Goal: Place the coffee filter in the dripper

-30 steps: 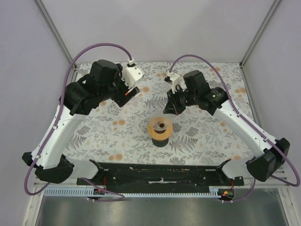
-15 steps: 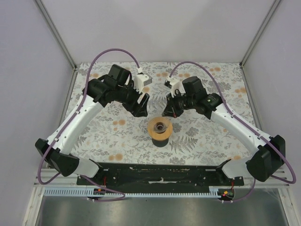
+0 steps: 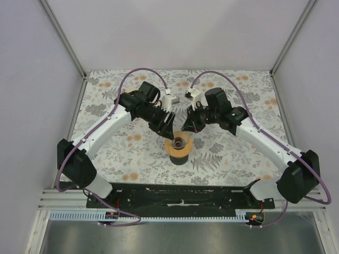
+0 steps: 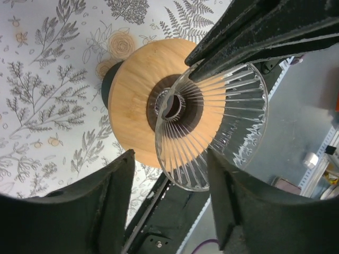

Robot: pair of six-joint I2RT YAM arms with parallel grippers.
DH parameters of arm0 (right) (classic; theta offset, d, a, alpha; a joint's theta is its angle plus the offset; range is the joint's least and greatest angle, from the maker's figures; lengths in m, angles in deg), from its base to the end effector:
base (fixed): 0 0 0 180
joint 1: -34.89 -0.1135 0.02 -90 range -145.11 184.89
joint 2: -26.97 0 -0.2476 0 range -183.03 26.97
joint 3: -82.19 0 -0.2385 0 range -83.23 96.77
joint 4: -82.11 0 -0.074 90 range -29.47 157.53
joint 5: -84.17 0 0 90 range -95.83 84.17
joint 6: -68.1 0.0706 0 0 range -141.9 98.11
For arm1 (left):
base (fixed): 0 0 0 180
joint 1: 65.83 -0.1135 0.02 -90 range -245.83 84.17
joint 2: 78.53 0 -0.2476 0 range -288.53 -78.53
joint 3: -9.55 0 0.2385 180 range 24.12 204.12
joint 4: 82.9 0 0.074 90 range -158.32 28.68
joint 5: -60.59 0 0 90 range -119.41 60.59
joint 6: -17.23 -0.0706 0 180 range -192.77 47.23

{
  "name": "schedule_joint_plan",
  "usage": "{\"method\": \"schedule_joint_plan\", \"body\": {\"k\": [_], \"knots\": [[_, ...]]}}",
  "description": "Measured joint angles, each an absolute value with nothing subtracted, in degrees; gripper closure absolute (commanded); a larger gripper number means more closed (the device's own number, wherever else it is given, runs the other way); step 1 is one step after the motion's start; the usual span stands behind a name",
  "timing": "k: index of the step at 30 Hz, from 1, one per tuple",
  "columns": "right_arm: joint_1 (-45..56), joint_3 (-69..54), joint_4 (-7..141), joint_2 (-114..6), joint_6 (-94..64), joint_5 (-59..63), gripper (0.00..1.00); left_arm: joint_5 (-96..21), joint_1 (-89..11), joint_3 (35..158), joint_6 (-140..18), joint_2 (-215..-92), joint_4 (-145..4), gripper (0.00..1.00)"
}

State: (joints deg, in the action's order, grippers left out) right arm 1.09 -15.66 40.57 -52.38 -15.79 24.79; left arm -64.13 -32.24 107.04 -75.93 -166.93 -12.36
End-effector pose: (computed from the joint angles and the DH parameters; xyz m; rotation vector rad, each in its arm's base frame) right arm 0.2439 0.2065 0.2842 -0.8422 2.1570 0.9667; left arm 0.2374 -0.2059 0.2827 1.0376 2.4536 -0.9784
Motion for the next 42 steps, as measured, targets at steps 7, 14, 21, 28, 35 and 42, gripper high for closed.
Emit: {"method": "schedule_joint_plan", "body": {"k": [7, 14, 21, 28, 35, 42], "knots": [[-0.60, -16.47, 42.21, -52.31, -16.22, 21.03, 1.00, -64.22, -31.94, 106.42, -75.01, -169.03, -13.69, 0.83], [-3.57, -21.39, 45.27, -46.41, -14.30, 16.41, 1.00, -64.24, -32.33, 103.34, -72.74, -167.17, -16.47, 0.98], [-5.54, -24.38, 48.40, -43.94, -13.99, 12.52, 1.00, -60.15, -30.08, 99.39, -72.74, -163.48, -21.12, 0.98], [-5.49, -28.43, 53.60, -42.54, -13.25, 11.74, 0.95, -57.35, -28.88, 99.19, -72.72, -163.10, -22.17, 0.98], [-5.58, -28.60, 54.37, -42.76, -12.99, 10.97, 0.66, -56.61, -28.31, 99.91, -72.89, -164.02, -23.66, 0.98], [-5.91, -26.48, 48.73, -44.25, -11.09, 8.92, 0.76, -56.46, -26.71, 101.83, -73.04, -165.38, -23.24, 0.98]]}}
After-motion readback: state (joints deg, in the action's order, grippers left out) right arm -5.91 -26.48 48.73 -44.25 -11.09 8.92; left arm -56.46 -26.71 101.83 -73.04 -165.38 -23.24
